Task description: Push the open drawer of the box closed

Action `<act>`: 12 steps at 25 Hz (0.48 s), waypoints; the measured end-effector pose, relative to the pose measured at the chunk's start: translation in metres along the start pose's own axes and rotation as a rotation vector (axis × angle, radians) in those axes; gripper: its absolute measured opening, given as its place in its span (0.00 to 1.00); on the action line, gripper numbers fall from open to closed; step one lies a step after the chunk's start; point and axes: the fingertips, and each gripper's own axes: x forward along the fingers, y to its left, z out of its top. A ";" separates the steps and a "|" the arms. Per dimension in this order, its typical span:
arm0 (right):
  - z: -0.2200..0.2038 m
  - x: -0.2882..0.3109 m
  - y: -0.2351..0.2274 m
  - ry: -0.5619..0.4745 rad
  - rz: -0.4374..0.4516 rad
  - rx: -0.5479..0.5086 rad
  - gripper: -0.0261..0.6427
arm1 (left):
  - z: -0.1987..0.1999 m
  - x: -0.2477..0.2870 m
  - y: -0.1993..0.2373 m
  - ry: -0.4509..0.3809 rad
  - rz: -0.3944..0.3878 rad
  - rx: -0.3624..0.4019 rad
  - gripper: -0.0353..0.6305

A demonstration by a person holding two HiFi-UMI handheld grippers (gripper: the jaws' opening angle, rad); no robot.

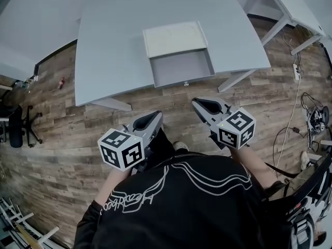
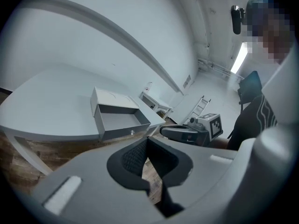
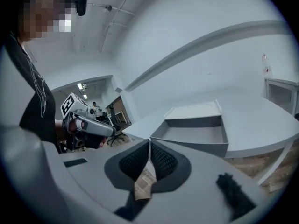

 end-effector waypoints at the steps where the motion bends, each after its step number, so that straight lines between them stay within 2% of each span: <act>1: 0.000 0.004 -0.004 0.008 -0.015 -0.003 0.05 | 0.003 0.000 0.006 0.004 -0.002 -0.008 0.06; 8: -0.015 0.029 -0.035 0.032 -0.090 -0.003 0.05 | 0.007 0.010 0.037 0.055 -0.019 -0.040 0.06; 12: -0.026 0.049 -0.058 0.059 -0.167 -0.037 0.07 | 0.008 0.009 0.058 0.076 -0.009 -0.058 0.06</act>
